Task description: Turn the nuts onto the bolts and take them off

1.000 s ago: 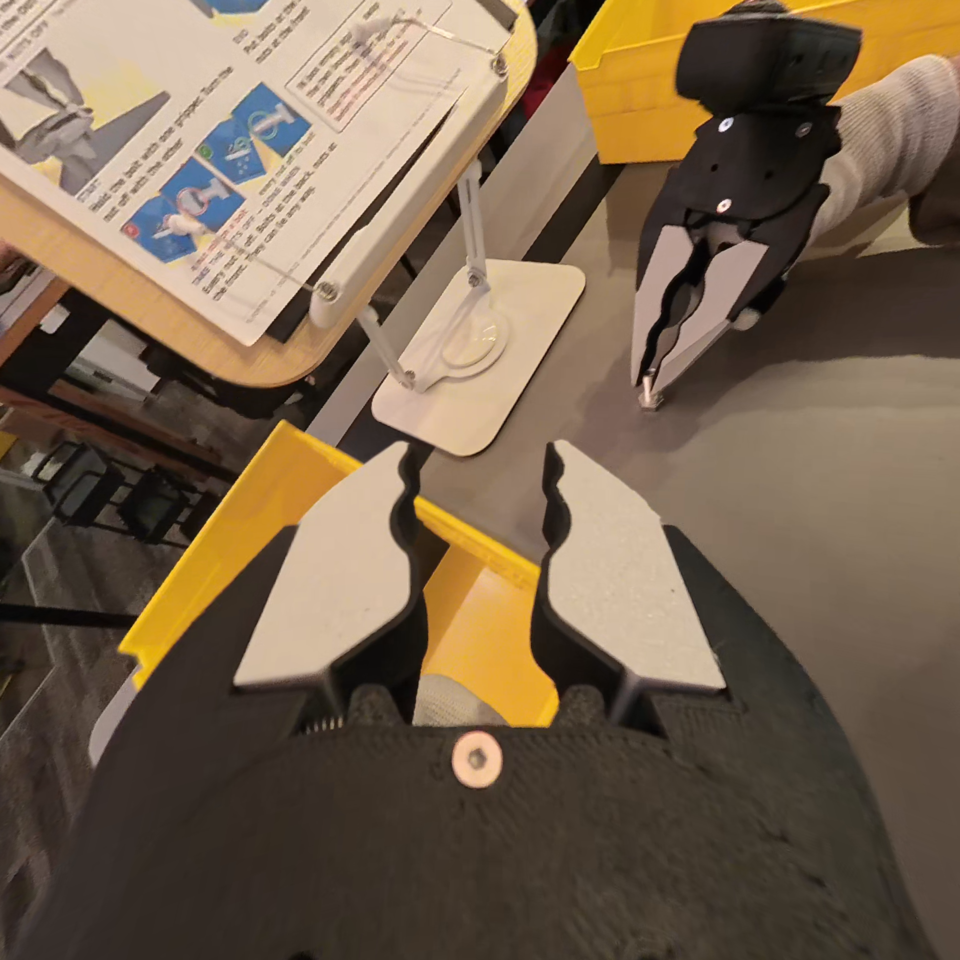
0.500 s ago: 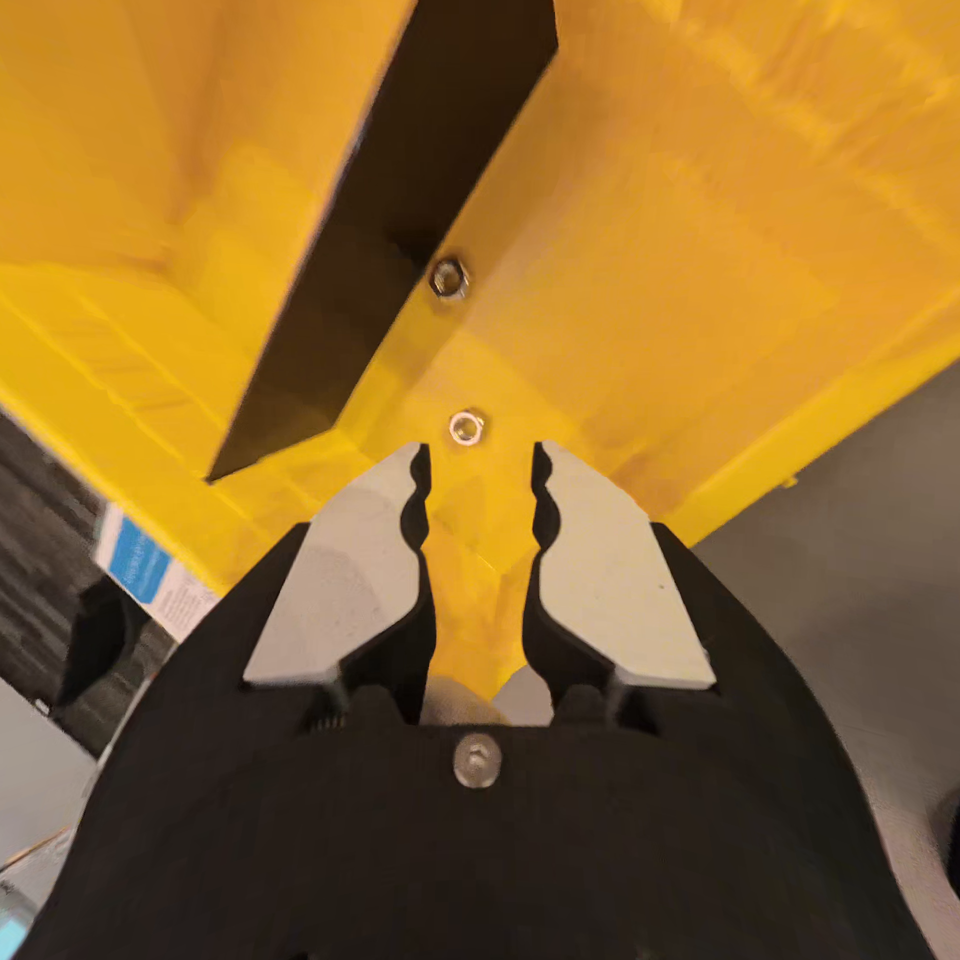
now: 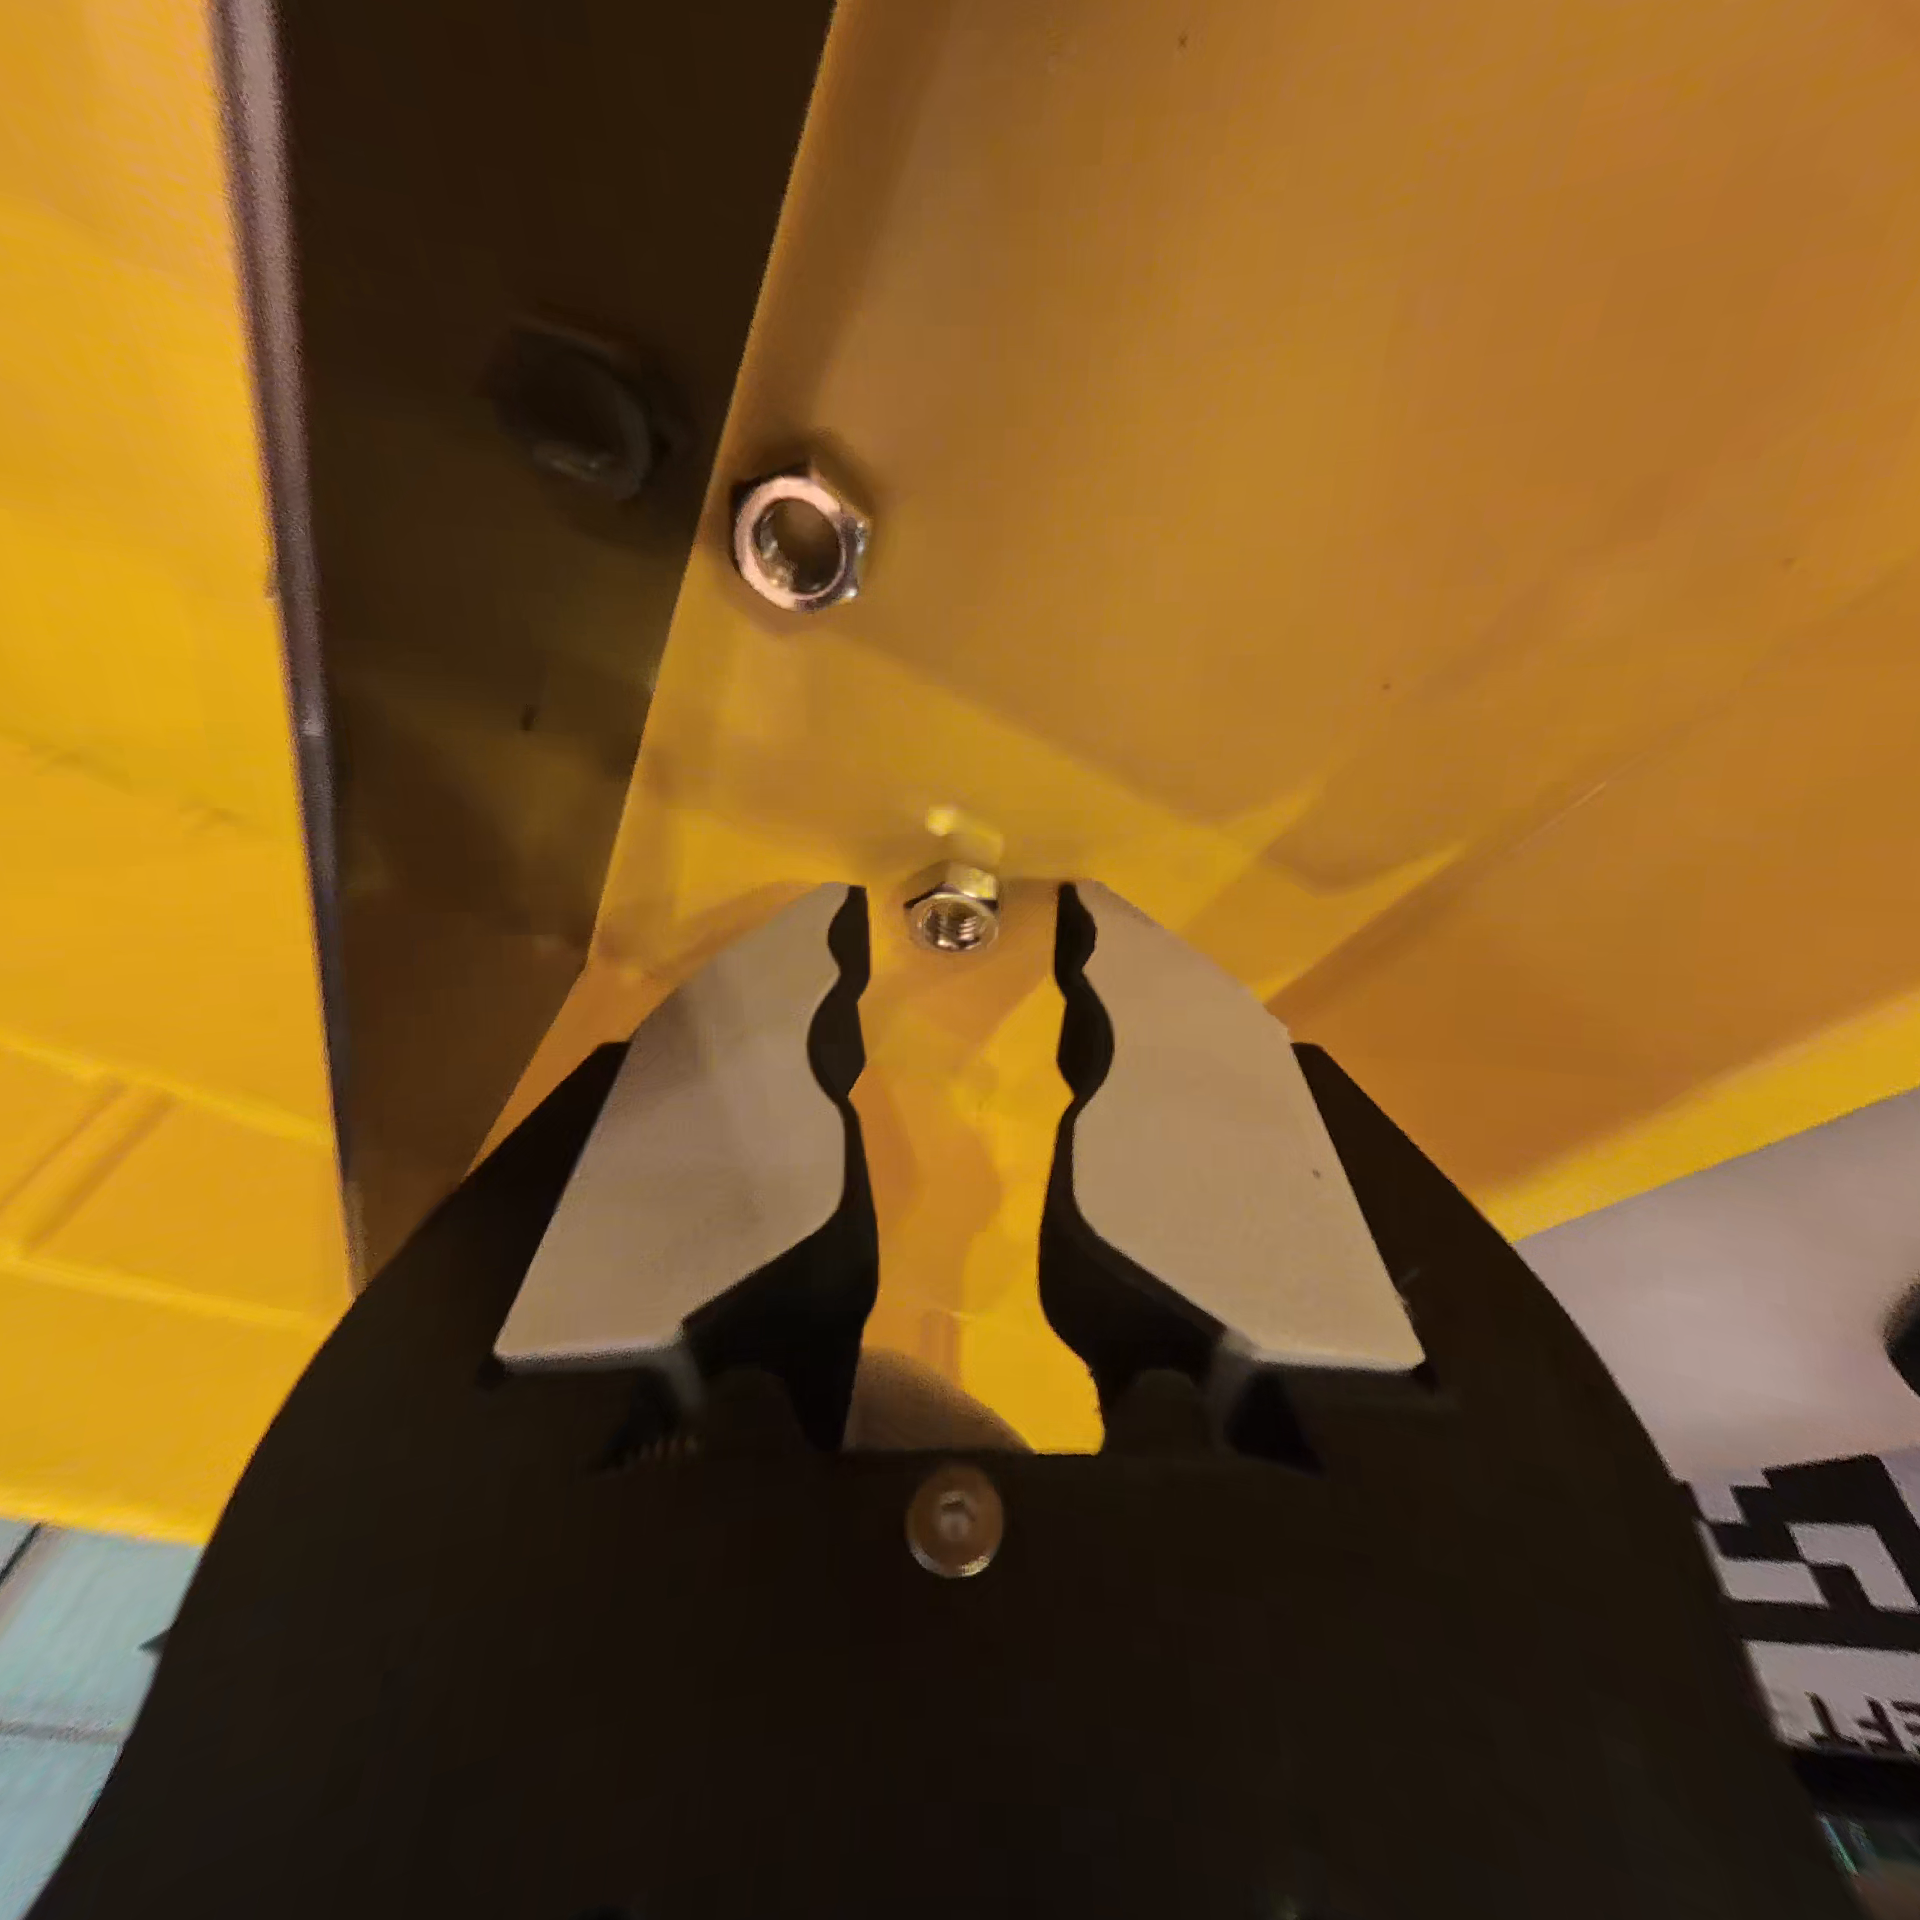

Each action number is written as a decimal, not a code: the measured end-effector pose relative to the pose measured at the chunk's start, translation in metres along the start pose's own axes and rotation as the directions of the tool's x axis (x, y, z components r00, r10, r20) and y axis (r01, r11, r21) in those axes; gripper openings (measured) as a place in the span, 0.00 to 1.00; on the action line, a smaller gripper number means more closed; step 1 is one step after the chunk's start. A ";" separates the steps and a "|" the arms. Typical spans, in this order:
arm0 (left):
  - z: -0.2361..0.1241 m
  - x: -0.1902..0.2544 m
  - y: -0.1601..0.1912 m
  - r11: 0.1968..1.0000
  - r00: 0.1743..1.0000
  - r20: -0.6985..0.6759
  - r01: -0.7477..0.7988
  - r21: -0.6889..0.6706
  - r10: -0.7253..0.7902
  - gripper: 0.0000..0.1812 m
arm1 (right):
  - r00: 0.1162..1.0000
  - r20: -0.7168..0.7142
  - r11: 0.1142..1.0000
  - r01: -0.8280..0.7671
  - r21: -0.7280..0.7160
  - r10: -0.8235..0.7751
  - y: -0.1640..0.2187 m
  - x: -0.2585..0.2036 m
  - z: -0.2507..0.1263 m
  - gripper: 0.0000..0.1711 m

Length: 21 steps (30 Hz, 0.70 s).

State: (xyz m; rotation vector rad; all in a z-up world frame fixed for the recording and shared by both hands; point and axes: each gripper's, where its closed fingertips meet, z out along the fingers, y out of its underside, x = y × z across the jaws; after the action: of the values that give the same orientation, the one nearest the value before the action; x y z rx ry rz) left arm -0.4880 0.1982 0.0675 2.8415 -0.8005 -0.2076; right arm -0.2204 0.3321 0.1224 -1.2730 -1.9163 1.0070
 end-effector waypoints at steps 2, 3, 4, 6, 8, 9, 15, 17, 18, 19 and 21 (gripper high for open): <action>0.000 0.003 0.000 1.000 1.000 -0.030 0.003 -0.011 -0.004 0.15 | 1.000 -0.002 1.000 -0.002 0.005 0.002 0.000 0.001 -0.001 0.14; 0.001 0.005 0.000 1.000 0.999 -0.046 -0.002 -0.014 0.002 0.11 | 1.000 -0.004 1.000 -0.003 0.008 0.003 -0.001 0.001 -0.001 0.14; 0.001 0.005 0.001 1.000 0.999 -0.052 0.003 -0.021 -0.005 0.09 | 1.000 -0.005 1.000 -0.004 0.009 0.004 -0.001 0.002 -0.001 0.14; 0.001 0.003 0.002 1.000 0.999 -0.035 -0.008 -0.026 0.007 0.10 | 1.000 -0.006 1.000 -0.003 0.013 0.003 -0.002 0.002 -0.002 0.14; 0.001 0.002 0.002 1.000 1.000 -0.025 -0.006 -0.020 0.005 0.10 | 1.000 -0.008 1.000 -0.002 0.013 0.002 -0.002 0.002 -0.003 0.14; 0.001 0.001 0.003 1.000 1.000 -0.022 -0.002 -0.013 0.001 0.10 | 1.000 -0.009 1.000 0.000 0.016 0.000 -0.003 0.002 -0.003 0.14; -0.010 0.000 0.003 0.997 1.000 0.022 0.002 0.075 -0.004 0.10 | 1.000 -0.016 1.000 0.005 0.030 -0.004 -0.007 0.003 -0.007 0.14; -0.020 0.002 0.000 0.991 1.000 0.029 0.007 0.133 -0.011 0.10 | 1.000 -0.018 1.000 0.011 0.030 -0.010 -0.008 0.003 -0.007 0.14; -0.025 0.003 -0.001 0.987 0.999 0.030 0.008 0.161 -0.013 0.10 | 1.000 -0.017 1.000 0.013 0.028 -0.012 -0.008 0.002 -0.007 0.14; -0.029 0.004 -0.001 0.983 0.999 0.031 0.004 0.186 -0.010 0.10 | 1.000 -0.018 0.999 0.017 0.028 -0.017 -0.009 0.002 -0.008 0.14; -0.036 0.005 -0.001 0.973 0.999 0.042 0.004 0.229 -0.014 0.10 | 1.000 -0.021 0.999 0.017 0.032 -0.017 -0.010 0.003 -0.009 0.14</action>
State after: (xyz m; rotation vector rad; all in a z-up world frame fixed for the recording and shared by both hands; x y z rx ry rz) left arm -0.4768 0.2017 0.1023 3.0662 -0.8725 -0.1899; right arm -0.2185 0.3344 0.1358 -1.2423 -1.8855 1.0081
